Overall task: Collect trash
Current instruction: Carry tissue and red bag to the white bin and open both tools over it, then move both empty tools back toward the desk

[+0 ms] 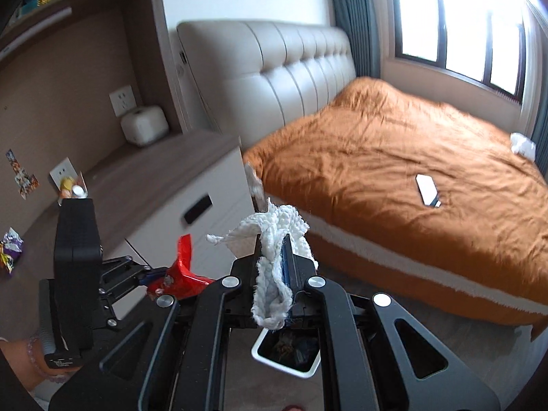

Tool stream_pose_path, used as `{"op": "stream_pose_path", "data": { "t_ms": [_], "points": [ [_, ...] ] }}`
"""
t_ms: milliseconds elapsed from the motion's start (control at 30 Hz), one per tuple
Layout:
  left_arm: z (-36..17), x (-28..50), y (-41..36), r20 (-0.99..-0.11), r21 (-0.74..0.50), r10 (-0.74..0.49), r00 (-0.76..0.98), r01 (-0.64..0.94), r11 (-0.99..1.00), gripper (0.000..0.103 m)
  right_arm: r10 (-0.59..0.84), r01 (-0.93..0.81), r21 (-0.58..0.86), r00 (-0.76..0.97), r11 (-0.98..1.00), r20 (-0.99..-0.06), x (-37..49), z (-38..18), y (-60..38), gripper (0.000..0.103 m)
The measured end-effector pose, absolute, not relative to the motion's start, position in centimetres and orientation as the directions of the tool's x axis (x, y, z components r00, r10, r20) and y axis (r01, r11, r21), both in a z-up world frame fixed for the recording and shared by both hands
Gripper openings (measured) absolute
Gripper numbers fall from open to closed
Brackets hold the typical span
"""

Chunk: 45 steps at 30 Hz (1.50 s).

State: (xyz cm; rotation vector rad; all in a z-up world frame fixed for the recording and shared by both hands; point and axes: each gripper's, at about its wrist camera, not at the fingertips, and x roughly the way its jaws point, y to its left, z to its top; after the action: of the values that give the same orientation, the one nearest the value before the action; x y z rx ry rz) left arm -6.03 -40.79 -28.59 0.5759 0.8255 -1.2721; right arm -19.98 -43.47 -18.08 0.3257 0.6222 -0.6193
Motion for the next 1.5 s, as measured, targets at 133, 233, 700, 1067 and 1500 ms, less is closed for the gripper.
{"op": "stream_pose_path", "data": {
  "t_ms": [133, 233, 700, 1067, 1500],
  "points": [
    [-36.3, -6.2, -43.4, -0.836, -0.070, -0.546, 0.052, 0.977, 0.200, 0.061, -0.363, 0.611, 0.133, 0.617, 0.781, -0.698, -18.3, -25.9, -46.0, 0.010],
    [-42.2, -5.5, -44.9, -0.854, -0.088, -0.518, 0.035, 0.974, 0.211, 0.061, -0.309, 0.594, 0.156, 0.604, 0.789, -0.735, -17.1, -32.0, -47.7, 0.010],
    [-61.9, -3.5, -47.1, -0.906, -0.107, -0.422, 0.021, 0.955, 0.277, 0.098, -0.221, 0.552, 0.086, 0.466, 0.830, -0.857, -14.8, -52.9, -50.7, 0.098],
    [-50.3, -2.5, -45.7, -0.856, -0.087, -0.509, 0.095, 0.943, 0.323, 0.098, -0.301, 0.540, 0.044, 0.533, 0.840, -0.791, -14.6, -42.2, -50.0, 0.098],
    [-27.4, -1.4, -39.1, -0.706, -0.028, -0.650, 0.281, 0.906, 0.422, 0.098, -0.422, 0.526, 0.049, 0.731, 0.849, -0.535, -14.5, -19.0, -43.4, 0.099]
  ]
}}
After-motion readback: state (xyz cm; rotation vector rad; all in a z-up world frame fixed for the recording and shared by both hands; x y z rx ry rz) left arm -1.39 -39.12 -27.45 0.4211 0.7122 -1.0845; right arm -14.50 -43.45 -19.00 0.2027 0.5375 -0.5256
